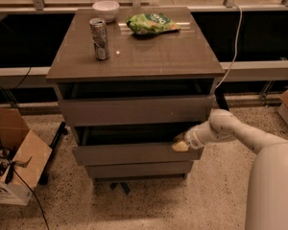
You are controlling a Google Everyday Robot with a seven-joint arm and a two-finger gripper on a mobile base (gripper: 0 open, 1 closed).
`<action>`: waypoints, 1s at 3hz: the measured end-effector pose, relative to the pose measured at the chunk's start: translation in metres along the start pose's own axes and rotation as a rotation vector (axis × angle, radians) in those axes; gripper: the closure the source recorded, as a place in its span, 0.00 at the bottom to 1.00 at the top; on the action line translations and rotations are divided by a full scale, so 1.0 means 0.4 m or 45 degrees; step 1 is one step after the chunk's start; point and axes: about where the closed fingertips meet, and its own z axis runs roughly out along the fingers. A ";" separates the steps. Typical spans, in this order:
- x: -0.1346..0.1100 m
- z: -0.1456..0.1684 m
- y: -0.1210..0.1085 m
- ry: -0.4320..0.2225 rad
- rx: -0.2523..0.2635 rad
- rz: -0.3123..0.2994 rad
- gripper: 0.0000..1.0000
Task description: Open middle drawer
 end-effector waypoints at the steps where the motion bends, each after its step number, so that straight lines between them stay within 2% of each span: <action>1: 0.000 0.000 0.000 0.000 0.000 0.000 0.41; 2: 0.080 -0.039 0.062 0.206 -0.095 -0.067 0.10; 3: 0.096 -0.050 0.072 0.237 -0.105 -0.070 0.00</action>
Offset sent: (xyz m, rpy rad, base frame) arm -0.0726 -0.0364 -0.0042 -0.2419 0.1693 0.2388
